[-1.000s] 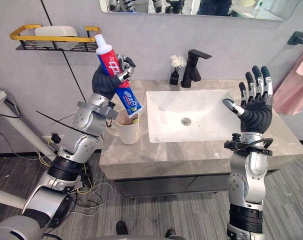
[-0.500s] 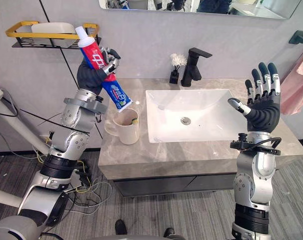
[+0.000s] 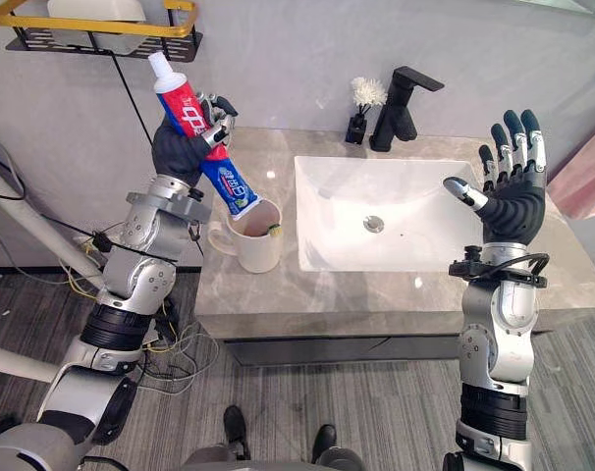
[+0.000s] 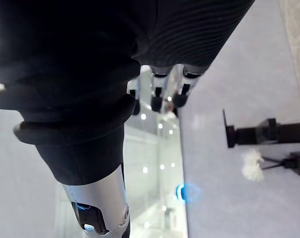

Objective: Organize washtable

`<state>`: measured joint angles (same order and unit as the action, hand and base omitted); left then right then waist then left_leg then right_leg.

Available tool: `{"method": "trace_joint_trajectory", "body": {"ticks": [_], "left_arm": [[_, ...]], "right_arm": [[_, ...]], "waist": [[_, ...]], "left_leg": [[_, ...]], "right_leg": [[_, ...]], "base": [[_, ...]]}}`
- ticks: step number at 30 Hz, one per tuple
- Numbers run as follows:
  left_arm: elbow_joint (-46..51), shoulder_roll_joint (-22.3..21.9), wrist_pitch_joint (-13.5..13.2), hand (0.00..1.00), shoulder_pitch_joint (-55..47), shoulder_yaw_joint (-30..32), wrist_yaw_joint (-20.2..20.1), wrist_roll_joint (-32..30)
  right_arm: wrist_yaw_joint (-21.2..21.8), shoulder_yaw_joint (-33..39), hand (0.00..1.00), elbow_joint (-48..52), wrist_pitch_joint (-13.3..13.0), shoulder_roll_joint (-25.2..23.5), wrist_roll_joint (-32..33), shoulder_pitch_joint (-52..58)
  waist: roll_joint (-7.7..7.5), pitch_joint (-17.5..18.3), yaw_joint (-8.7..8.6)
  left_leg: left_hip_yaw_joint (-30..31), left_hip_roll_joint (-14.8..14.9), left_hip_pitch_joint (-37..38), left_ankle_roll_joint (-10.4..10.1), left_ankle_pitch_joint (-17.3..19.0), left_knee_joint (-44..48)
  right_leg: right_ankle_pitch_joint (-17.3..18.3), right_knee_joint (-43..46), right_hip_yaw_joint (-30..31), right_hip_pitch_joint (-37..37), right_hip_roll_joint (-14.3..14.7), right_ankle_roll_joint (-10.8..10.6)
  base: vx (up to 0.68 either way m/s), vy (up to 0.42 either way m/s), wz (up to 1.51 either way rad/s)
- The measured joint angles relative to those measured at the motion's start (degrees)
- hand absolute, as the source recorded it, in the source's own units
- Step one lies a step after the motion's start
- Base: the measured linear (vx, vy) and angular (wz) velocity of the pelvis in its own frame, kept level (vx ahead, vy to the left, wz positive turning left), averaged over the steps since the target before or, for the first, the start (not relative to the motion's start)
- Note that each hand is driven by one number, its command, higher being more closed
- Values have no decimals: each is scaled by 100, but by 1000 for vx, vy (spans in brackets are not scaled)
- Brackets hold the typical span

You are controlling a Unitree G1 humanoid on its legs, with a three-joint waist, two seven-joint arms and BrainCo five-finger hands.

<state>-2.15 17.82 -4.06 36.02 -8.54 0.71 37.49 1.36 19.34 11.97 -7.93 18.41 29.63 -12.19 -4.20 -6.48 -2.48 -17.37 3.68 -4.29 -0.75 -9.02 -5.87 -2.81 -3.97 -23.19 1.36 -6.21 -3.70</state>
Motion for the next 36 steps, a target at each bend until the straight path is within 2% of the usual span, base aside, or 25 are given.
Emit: {"method": "trace_joint_trajectory", "body": {"ticks": [4, 8, 10, 17, 18, 27, 36], "left_arm": [[0, -192, 81, 100, -169, 7, -84, -4], [0, -199, 114, 100, -291, -3, -199, -49], [0, -200, 143, 100, -410, -35, -206, -130], [56, -301, 159, 100, -530, -160, -425, -229], [55, -297, 172, 0, -545, -250, -438, -261], [210, -289, 266, 0, -661, -496, -647, -659], [380, -181, 265, 0, -659, -540, -640, -668]], "right_arm": [[7, -2, 0, 0, 0, -12, 0, 1], [12, -9, 0, 1, 0, -78, 0, 23], [16, -12, 0, 1, 0, -214, -3, 35], [61, -197, 0, 2, 1, -239, -7, 130], [123, -210, 0, 3, 4, -244, -17, 154], [237, -224, 0, 66, 14, -372, -102, 278], [240, -234, 0, 149, 53, -373, -155, 189]], "waist": [[22, -42, -4], [33, -162, -12], [33, -169, -6], [33, -169, 10], [34, -170, 11], [39, -172, 4], [62, -164, 4]], "left_leg": [[12, 0, 0, 0, 0, -1], [12, 3, 0, 0, 0, -2], [11, 0, -1, 0, 0, -2], [30, -3, -24, -1, 1, 0], [32, -4, -27, -1, 1, 0], [29, -10, -37, -2, 2, 0], [29, -19, -36, -1, 1, 3]], "right_leg": [[4, 5, -11, 4, 0, 3], [29, 15, -12, -4, -2, 29], [38, 11, -13, -5, -5, 40], [20, 6, -33, -12, -3, 13], [20, 6, -34, -14, -2, 13], [24, 6, -31, -31, -10, 11], [23, -2, -33, -27, -16, 10]], "base": [[0, 0, 0], [0, 0, 0], [0, 0, 0], [31, 12, 2], [0, 0, 0], [0, 0, 0], [0, 0, 0]]}}
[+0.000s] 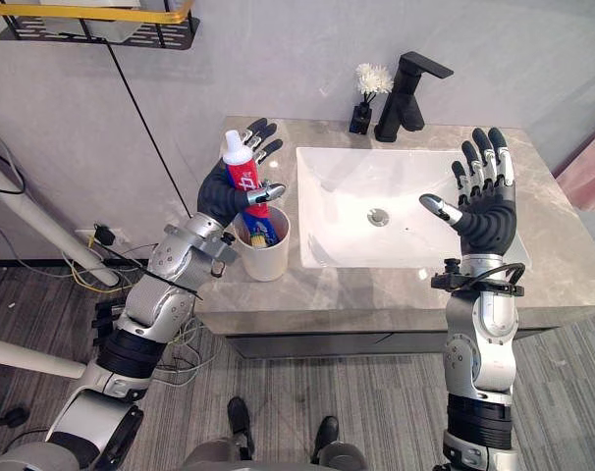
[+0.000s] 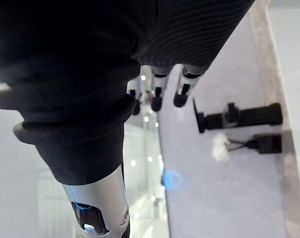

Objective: Organize washtable

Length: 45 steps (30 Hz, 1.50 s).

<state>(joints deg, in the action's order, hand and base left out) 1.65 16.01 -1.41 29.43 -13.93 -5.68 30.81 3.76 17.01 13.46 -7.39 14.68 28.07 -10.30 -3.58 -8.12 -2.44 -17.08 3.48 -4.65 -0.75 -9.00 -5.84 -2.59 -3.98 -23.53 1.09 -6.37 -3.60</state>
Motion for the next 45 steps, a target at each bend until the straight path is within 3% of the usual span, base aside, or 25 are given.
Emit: {"method": "trace_joint_trajectory", "body": {"ticks": [14, 15, 21, 24, 26, 31, 35, 37, 40, 45], "left_arm": [[230, 1178, -420, 0, 1570, 774, 322, 350], [219, 1266, -442, 100, 1694, 813, 359, 433], [490, 1640, -570, 100, 1539, 1152, 435, 611], [1377, 1874, -595, 100, 523, 1383, 202, 749], [2153, 1926, -577, 100, -701, 1484, -95, 822], [2926, 1869, -253, 100, -2800, 1484, -706, 1013], [3296, 1513, -86, 100, -4023, 1205, -938, 1143], [3399, 1207, 32, 100, -4476, 704, -979, 1190], [3348, 863, 119, 100, -4516, 6, -1019, 1245], [2812, 523, 213, 100, -4393, -389, -1011, 1168]], "right_arm": [[-135, -13, 0, -598, 4, 888, 242, -1513], [-163, -13, 0, -694, 4, 977, 320, -1659], [-237, -5, 0, -860, 2, 1269, 575, -1857], [-219, 106, 0, -662, -10, 1301, 623, -1316], [-147, 277, 0, -241, -8, 1221, 632, -451], [220, 324, 0, 370, -4, 610, 616, 771], [405, 207, 0, 886, -6, 85, 540, 1408], [489, 26, 0, 1109, -8, -241, 512, 1529], [494, -480, 0, 1070, -48, -529, 442, 1518], [486, -796, 0, 1009, 110, -761, 133, 1518]], "waist": [[313, 185, 19], [316, 186, 21], [367, 303, 20], [389, 450, 16], [434, 509, 24], [449, 542, 16], [378, 591, 9], [304, 636, 14], [215, 690, 38], [213, 688, 41]], "left_leg": [[146, -41, 94, 6, -9, -3], [147, -44, 107, 6, -10, -3], [187, -54, 153, 11, -14, -3], [215, -56, 154, 10, -13, -4], [260, -51, 165, 10, -13, -5], [274, -4, 197, -26, 15, -6], [278, 36, 187, -81, 57, -6], [283, 38, 157, -81, 57, -5], [291, 30, 98, -81, 57, -5], [294, -15, 89, -69, 65, -5]], "right_leg": [[-3, -28, -151, 182, -16, -2], [-4, -30, -152, 198, -19, -4], [-7, -54, -165, 269, -20, -8], [-7, -103, -170, 296, -11, -7], [3, -119, -199, 332, 3, -3], [106, -131, -227, 364, 5, 0], [110, -127, -261, 363, 10, -3], [111, -128, -285, 351, 1, -6], [111, -116, -305, 295, -13, -8], [104, -98, -313, 285, -54, -36]], "base": [[2, 6, 5], [9, 33, 1], [2, 6, 0], [37, 11, 1], [23, 13, 8], [-16, 15, 1], [-9, 11, 1], [7, 26, 5], [13, 33, 3], [34, 39, 2]]}}
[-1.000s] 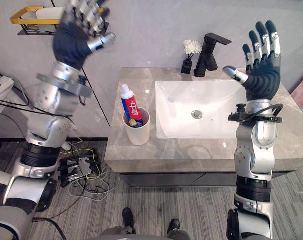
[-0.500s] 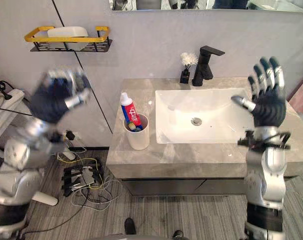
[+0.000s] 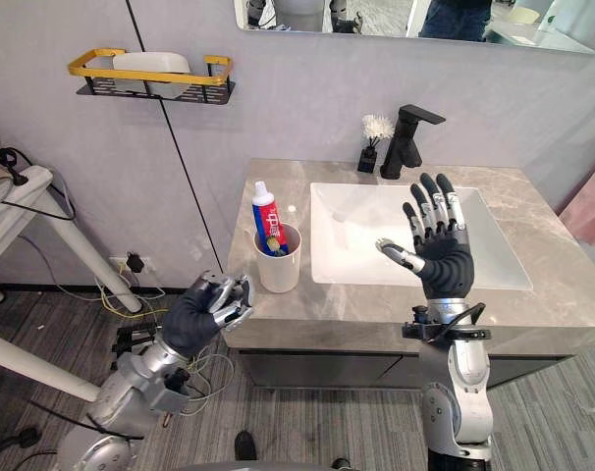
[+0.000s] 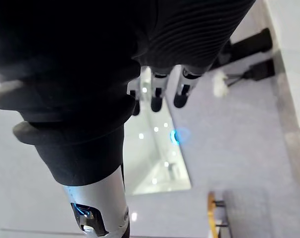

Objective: Organize washtable

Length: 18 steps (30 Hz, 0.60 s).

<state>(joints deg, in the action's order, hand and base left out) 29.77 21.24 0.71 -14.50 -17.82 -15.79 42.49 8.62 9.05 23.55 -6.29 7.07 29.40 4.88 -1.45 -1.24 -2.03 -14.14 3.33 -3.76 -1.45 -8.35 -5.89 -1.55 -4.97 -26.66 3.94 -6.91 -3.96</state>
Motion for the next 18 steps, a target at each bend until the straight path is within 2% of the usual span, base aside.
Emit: {"method": "trace_joint_trajectory", "body": {"ticks": [4, 11, 18], "left_arm": [[-404, -104, 153, 100, 141, -239, 6, -239], [-964, -358, 163, 100, 617, -291, 94, -739], [-1503, -531, 169, 100, 960, -238, 118, -1174]], "right_arm": [[-103, 7, 0, -86, 29, -1, -70, -1], [-166, 39, 0, -206, 54, -1, -68, -40], [-242, 227, 0, -205, 54, -1, -52, -122]], "waist": [[-3, -3, -19], [-50, -39, -20], [-163, -220, -37]], "left_leg": [[-7, -20, -7, 40, 27, 0], [-66, -21, -16, 52, 31, 2], [-232, -27, -50, 86, 55, 3]], "right_leg": [[10, 5, 21, -21, -16, -15], [1, 37, 129, -92, -18, -40], [-4, 99, 304, -240, -17, -49]], "base": [[49, 30, -3], [45, 19, -7], [34, 22, -12]]}}
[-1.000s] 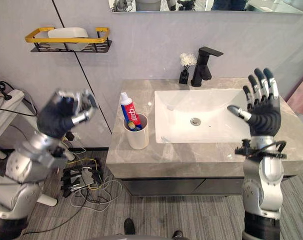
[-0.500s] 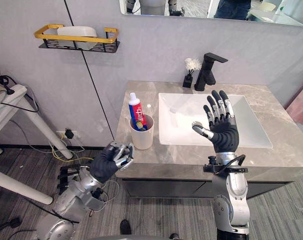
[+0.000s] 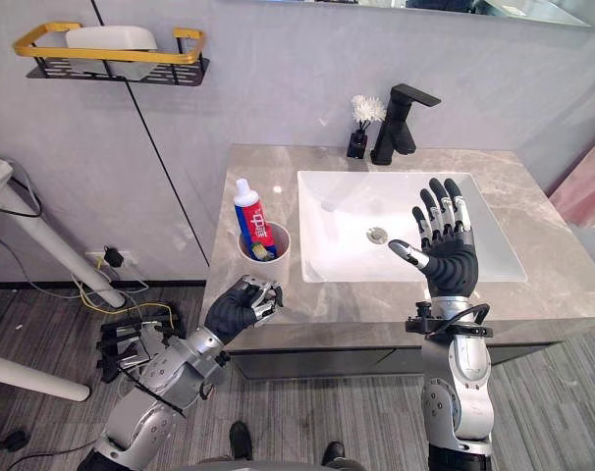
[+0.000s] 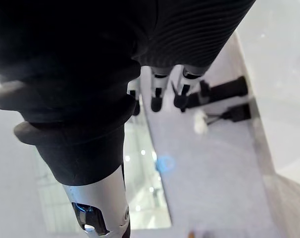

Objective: Organize washtable

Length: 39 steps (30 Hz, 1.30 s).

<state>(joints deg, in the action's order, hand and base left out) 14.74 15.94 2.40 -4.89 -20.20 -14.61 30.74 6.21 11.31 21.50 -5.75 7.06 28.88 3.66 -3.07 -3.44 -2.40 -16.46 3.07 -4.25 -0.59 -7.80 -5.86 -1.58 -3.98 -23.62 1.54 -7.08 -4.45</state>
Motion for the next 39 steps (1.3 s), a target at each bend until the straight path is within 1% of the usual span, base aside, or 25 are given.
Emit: {"method": "trace_joint_trajectory", "body": {"ticks": [7, 12, 17, 20, 23, 30, 34, 39], "left_arm": [[-213, -137, 0, 100, 166, 75, 73, -62], [-403, -227, -4, 100, 166, 299, 105, -189], [-404, -236, -5, 100, 211, 355, 106, -239], [-404, -292, -24, 100, 228, 498, 103, -306], [-408, -293, -28, 100, 279, 587, 105, -443], [-516, -295, -49, 100, 476, 725, 120, -483], [-597, -321, -48, 100, 697, 713, 241, -676], [-634, -345, -45, 100, 943, 630, 394, -694]], "right_arm": [[0, 163, 0, 1, 4, 0, 34, -80], [2, 240, 0, 2, 4, 0, 80, -114], [18, 360, 0, 3, 4, 0, 88, -110], [18, 468, 0, 8, 4, 0, 100, -110], [25, 467, 0, 20, 4, 0, 106, -105], [33, 628, 0, 32, 4, 0, 211, -99], [33, 657, 0, 150, 5, 0, 212, -88], [31, 668, 0, 274, 4, 0, 211, -85]], "waist": [[-61, -152, 3], [-80, -169, -3], [-119, -214, 1], [-157, -256, 2], [-161, -262, -2], [-166, -265, 6], [-168, -312, -6], [-190, -391, -25]], "left_leg": [[-109, -8, -35, 15, 18, 0], [-179, -4, -51, 18, 30, 0], [-182, -4, -51, -2, 48, 0], [-183, -3, -54, -3, 49, 0], [-186, -5, -67, 2, 55, 0], [-195, -11, -118, 17, 53, 0], [-203, -9, -120, 8, 63, 0], [-221, -17, -121, 20, 68, 2]], "right_leg": [[1, 61, 97, -118, -4, -2], [-1, 78, 172, -181, -6, -1], [0, 78, 174, -183, -7, -1], [0, 78, 174, -186, -6, -1], [0, 77, 175, -197, -8, -2], [-4, 86, 185, -258, -16, -7], [-5, 94, 192, -269, -16, -8], [-6, 96, 201, -281, -25, -9]], "base": [[17, 18, -7], [11, 18, -8], [0, 0, 0], [0, 0, 0], [0, 0, 0], [4, 2, 0], [0, 0, 0], [0, 0, 0]]}}
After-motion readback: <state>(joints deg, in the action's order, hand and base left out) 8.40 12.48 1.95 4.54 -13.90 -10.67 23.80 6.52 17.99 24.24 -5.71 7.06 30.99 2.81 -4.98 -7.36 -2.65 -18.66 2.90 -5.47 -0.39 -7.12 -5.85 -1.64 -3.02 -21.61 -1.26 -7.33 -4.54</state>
